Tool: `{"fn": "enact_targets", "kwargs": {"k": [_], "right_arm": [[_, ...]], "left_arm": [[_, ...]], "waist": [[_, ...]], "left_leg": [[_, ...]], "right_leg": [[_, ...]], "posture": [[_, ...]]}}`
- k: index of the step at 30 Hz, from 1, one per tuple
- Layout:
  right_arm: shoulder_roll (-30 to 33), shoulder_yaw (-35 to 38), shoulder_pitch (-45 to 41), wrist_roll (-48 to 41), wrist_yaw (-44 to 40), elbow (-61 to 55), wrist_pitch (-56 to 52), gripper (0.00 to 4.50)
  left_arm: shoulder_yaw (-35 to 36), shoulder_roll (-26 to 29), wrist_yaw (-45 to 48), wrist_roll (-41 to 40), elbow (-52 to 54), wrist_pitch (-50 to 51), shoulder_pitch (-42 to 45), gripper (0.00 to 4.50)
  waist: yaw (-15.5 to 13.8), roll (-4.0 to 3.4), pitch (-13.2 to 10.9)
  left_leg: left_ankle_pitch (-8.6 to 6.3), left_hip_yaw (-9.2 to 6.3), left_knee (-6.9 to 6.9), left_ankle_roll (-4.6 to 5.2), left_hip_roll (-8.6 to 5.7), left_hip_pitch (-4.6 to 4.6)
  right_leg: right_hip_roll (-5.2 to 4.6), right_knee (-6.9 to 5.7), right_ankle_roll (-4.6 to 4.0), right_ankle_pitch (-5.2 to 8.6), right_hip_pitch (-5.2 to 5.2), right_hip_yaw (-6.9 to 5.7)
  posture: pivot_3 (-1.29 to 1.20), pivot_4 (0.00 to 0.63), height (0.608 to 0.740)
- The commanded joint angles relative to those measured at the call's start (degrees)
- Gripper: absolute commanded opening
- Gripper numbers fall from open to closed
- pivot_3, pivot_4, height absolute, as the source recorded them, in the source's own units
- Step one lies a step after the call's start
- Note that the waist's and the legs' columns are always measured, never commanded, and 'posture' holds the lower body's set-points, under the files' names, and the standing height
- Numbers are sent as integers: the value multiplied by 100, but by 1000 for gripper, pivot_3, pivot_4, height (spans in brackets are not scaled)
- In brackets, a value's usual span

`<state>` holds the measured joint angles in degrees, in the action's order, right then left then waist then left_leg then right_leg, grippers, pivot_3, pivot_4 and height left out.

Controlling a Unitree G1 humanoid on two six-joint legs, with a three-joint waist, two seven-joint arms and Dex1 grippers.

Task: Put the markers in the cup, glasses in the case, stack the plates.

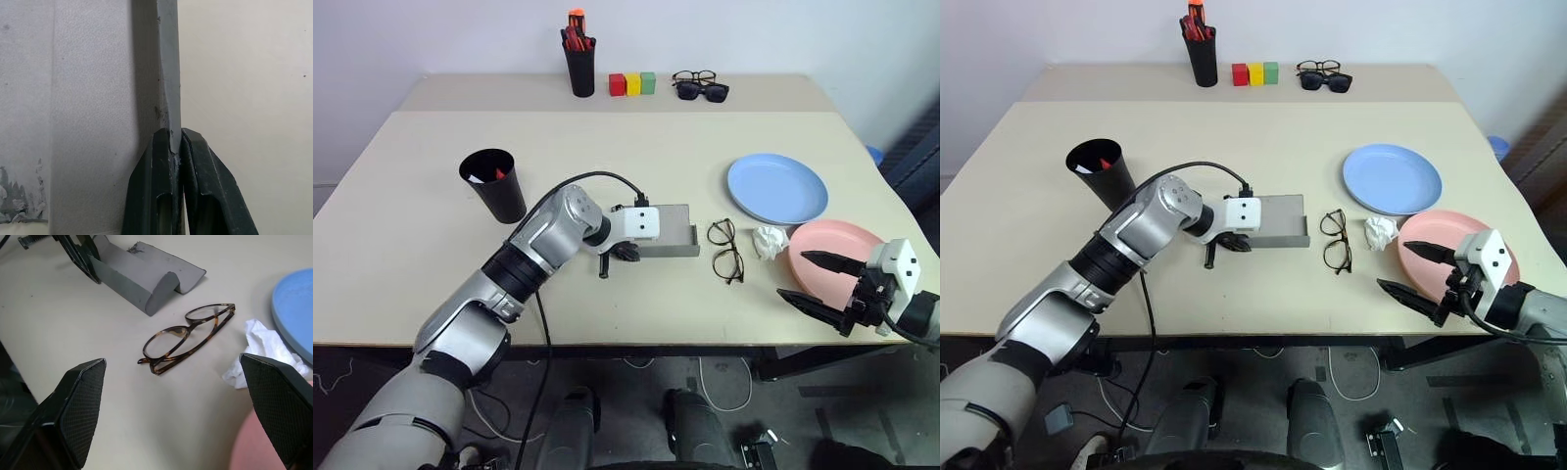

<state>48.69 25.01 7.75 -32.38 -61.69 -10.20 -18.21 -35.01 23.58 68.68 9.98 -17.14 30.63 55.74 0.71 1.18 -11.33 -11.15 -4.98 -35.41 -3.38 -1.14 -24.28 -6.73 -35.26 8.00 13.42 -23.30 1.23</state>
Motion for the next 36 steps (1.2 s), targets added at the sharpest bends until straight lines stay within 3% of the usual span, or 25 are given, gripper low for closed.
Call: {"fn": "enact_targets", "kwargs": {"k": [1, 4, 10, 16, 18, 25, 28, 30, 33, 36], "right_arm": [[88, 282, 40, -179, 37, -241, -157, 4500], [63, 315, -28, -249, 140, -283, -307, 4500], [148, 90, -309, -722, 485, -500, -1496, 4500], [84, -706, -1213, -730, 688, -201, -2300, 4500], [60, -940, -1473, -694, 727, 3, -2514, 4500], [-110, -1756, -2356, -214, 288, 1120, -2241, 4500], [-160, -1988, -2804, -7, 94, 1702, -2120, 4500], [-207, -2103, -3029, 141, -44, 2049, -1968, 4500], [-281, -2228, -3318, 273, -260, 2435, -1843, 4500], [-366, -2359, -3643, 417, -412, 2825, -1825, 4500]], "left_arm": [[88, 138, 65, 40, 226, 130, -87, 1116], [114, 207, -4, 89, 279, 258, -115, 2510], [536, 365, -179, -114, 756, 648, -146, 2510], [2000, 931, -283, -1081, 2930, 1342, -1016, 2510], [2499, 943, -556, -1322, 3478, 967, -1521, 2510], [3326, 1560, -635, -2024, 4629, 709, -3137, 2510], [3892, 983, -1379, -2326, 4719, 535, -3772, 2510], [3970, 913, -1394, -2214, 4783, -478, -4374, 2510], [3743, 1450, -1312, -2257, 5002, 246, -4813, 2510], [4148, 1507, -1084, -3304, 5197, 736, -4995, 2510]], "waist": [[0, 0, 0], [2, 0, 0], [21, -1, 0], [37, -5, 0], [25, -13, 4], [5, -10, 2], [18, -14, 3], [19, -8, 3], [27, -10, 3], [24, -17, 1]], "left_leg": [[0, 0, 0, 0, 0, 0], [0, 0, 0, 0, 0, 2], [0, 0, -5, 0, 1, 6], [0, -1, -2, 0, 3, 2], [0, 0, 2, 1, 4, 5], [0, 2, -16, 0, 3, 0], [0, 7, -30, 1, 3, 4], [0, 3, -35, 1, 6, 7], [0, 5, -28, 1, 7, 11], [0, 5, -27, 1, 7, 10]], "right_leg": [[0, 0, 0, 0, 1, 0], [0, -2, -1, 0, 1, 0], [0, -6, -2, -1, 4, 0], [0, -8, -22, -13, -3, 0], [0, -5, -22, -13, -2, 1], [0, -7, -23, -13, 5, -1], [-1, -4, -29, -18, 15, 1], [0, -6, -30, -19, 19, -3], [1, -10, -36, -22, 15, -2], [2, -14, -35, -21, 11, -2]], "posture": [[0, 150, 740], [0, 150, 740], [0, 150, 740], [0, 150, 740], [0, 150, 740], [0, 150, 740], [0, 150, 740], [0, 150, 740], [0, 150, 740], [0, 150, 740]]}}
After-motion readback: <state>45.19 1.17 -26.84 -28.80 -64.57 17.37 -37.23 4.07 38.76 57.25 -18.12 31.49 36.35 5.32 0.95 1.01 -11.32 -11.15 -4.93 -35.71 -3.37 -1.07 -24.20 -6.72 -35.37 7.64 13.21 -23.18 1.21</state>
